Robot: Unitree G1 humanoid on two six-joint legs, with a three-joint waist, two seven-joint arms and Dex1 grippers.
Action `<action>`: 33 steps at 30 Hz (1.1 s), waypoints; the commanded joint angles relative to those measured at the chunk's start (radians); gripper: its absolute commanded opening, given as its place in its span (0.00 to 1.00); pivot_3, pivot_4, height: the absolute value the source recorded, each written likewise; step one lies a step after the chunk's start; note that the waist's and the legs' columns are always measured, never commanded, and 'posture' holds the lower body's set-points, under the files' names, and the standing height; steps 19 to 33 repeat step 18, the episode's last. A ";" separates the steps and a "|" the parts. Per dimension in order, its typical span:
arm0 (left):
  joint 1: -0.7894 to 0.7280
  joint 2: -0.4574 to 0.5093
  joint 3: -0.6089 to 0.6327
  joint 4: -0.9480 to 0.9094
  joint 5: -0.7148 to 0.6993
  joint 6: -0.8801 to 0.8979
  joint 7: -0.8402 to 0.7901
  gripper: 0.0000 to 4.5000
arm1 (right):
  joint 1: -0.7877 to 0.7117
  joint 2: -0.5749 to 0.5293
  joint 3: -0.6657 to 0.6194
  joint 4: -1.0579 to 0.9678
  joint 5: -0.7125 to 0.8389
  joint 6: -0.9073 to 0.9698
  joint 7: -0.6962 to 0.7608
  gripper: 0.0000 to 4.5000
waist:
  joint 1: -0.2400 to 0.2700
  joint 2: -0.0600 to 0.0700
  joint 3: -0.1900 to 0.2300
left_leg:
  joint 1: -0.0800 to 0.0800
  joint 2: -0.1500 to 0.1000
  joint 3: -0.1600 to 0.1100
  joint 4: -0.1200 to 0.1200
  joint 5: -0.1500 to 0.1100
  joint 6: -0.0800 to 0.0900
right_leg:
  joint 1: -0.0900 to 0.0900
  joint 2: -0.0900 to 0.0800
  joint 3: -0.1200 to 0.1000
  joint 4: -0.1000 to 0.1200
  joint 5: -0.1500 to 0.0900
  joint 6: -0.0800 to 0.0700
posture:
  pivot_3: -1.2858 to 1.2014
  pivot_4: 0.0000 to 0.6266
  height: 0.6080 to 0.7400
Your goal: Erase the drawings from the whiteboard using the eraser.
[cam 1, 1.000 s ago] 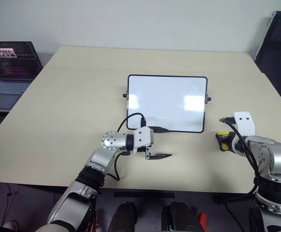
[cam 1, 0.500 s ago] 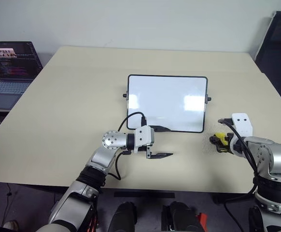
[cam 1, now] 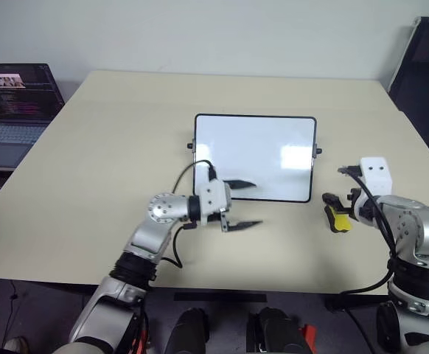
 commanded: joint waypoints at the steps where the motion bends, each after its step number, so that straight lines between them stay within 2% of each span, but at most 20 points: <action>1: 0.042 0.005 0.101 -0.193 -0.003 0.152 0.172 1.00 | -0.031 0.021 -0.037 -0.113 -0.033 -0.046 -0.058 0.99 | 0.002 0.000 0.000 | 0.000 0.000 0.000 0.000 0.000 0.000 | 0.000 0.000 0.000 0.000 0.000 0.000 | 0.52 0.24 1.00; 4: 0.089 -0.019 0.151 -0.291 0.018 0.276 0.312 1.00 | 0.009 0.006 -0.003 -0.154 -0.061 -0.135 -0.089 0.99 | 0.003 0.000 0.000 | 0.000 -0.001 0.000 0.000 0.000 0.000 | 0.001 -0.001 0.000 -0.001 0.000 0.000 | 0.52 0.24 1.00; 6: 0.131 -0.052 0.165 -0.336 0.074 0.331 0.431 1.00 | 0.053 0.026 -0.040 -0.152 -0.062 -0.236 -0.096 0.99 | 0.005 0.000 0.000 | 0.000 -0.001 0.000 0.001 0.000 0.000 | 0.001 -0.001 0.000 -0.001 0.000 0.001 | 0.52 0.24 1.00; 7: 0.183 -0.070 0.172 -0.354 0.122 0.347 0.505 1.00 | 0.106 0.049 -0.075 -0.143 -0.071 -0.317 -0.112 0.99 | 0.007 0.000 0.000 | 0.000 -0.002 -0.001 0.001 0.000 0.000 | 0.001 -0.001 -0.001 -0.001 0.000 0.001 | 0.52 0.24 1.00; 9: 0.325 -0.115 0.235 -0.344 0.247 0.315 0.708 1.00 | 0.253 0.150 -0.175 -0.118 -0.081 -0.596 -0.172 0.99 | 0.007 -0.004 -0.008 | 0.001 -0.001 -0.001 0.000 0.000 0.000 | 0.002 -0.002 -0.001 -0.002 0.000 0.001 | 0.52 0.24 1.00; 11: 0.421 -0.150 0.305 -0.329 0.327 0.273 0.867 1.00 | 0.393 0.177 -0.173 -0.098 -0.114 -0.840 -0.185 0.99 | 0.007 -0.004 -0.009 | 0.001 0.000 -0.001 0.000 -0.001 -0.001 | 0.003 -0.003 0.001 -0.002 -0.001 0.001 | 0.52 0.24 1.00; 13: 0.477 -0.179 0.342 -0.316 0.353 0.262 0.953 1.00 | 0.479 0.193 -0.182 -0.062 -0.131 -0.963 -0.206 0.99 | 0.007 -0.003 -0.007 | 0.000 0.000 0.001 0.000 -0.002 -0.001 | 0.000 -0.004 0.001 -0.001 -0.002 0.001 | 0.52 0.24 1.00; 15: 0.538 -0.192 0.356 -0.304 0.355 0.250 0.973 1.00 | 0.564 0.220 -0.194 -0.036 -0.135 -1.021 -0.222 0.99 | 0.007 -0.003 -0.007 | 0.001 0.000 0.001 0.001 -0.002 -0.001 | 0.001 -0.004 0.001 0.000 -0.001 0.001 | 0.52 0.24 1.00; 18: 0.597 -0.194 0.345 -0.328 0.344 0.236 0.956 1.00 | 0.644 0.236 -0.205 -0.020 -0.122 -1.056 -0.219 0.99 | 0.006 -0.003 -0.008 | 0.014 0.001 0.001 0.001 -0.002 -0.001 | 0.013 -0.004 0.001 -0.002 -0.004 0.003 | 0.52 0.24 1.00; 33: 0.597 -0.194 0.345 -0.328 0.344 0.236 0.956 1.00 | 0.644 0.236 -0.205 -0.020 -0.122 -1.056 -0.219 0.99 | 0.006 -0.003 -0.008 | 0.014 0.001 0.001 0.001 -0.002 -0.001 | 0.013 -0.004 0.001 -0.002 -0.004 0.003 | 0.52 0.24 1.00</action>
